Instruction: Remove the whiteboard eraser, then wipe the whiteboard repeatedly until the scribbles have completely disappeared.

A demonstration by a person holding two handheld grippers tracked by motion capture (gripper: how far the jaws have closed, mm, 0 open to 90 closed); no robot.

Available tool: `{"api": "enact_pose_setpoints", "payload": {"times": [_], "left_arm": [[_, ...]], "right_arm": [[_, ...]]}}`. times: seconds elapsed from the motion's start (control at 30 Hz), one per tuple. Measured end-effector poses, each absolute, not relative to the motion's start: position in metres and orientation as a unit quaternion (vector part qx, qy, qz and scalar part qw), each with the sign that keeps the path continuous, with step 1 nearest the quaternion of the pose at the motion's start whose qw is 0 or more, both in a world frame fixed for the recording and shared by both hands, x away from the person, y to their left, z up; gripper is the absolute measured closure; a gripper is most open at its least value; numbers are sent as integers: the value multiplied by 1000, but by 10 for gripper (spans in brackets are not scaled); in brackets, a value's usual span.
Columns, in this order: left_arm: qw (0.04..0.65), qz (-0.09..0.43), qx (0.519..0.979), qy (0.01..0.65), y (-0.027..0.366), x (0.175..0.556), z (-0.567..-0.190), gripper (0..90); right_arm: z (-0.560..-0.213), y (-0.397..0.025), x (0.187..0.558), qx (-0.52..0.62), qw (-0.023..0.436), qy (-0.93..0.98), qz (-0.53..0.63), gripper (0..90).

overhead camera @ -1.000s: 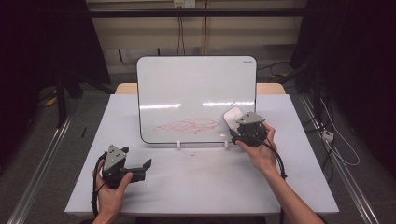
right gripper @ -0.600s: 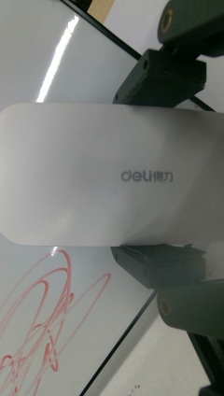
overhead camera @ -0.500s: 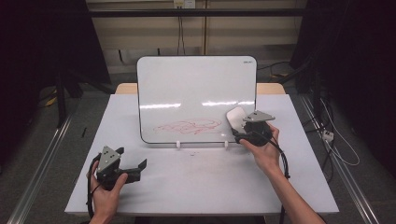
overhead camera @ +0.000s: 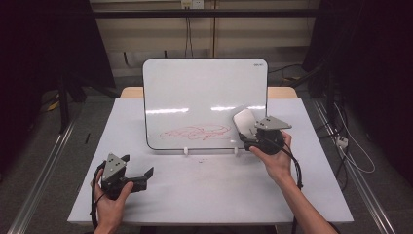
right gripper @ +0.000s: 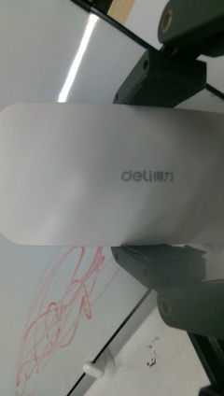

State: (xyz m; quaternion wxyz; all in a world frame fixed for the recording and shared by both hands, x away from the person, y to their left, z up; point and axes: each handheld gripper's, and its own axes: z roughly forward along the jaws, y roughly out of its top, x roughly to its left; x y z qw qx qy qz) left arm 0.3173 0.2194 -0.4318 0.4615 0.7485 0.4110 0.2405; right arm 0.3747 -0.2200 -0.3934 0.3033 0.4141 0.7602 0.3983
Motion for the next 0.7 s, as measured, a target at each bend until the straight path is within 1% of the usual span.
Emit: {"api": "enact_pose_setpoints", "payload": {"times": [0.43,0.7], "left_arm": [[455,243,754,407,217,316,-432,56],[456,240,752,411,220,319,-432,55]], "right_arm": [[-384,-206,364,381,322,769,400,316],[-385,-189,364,366,318,780,397,316]]}}
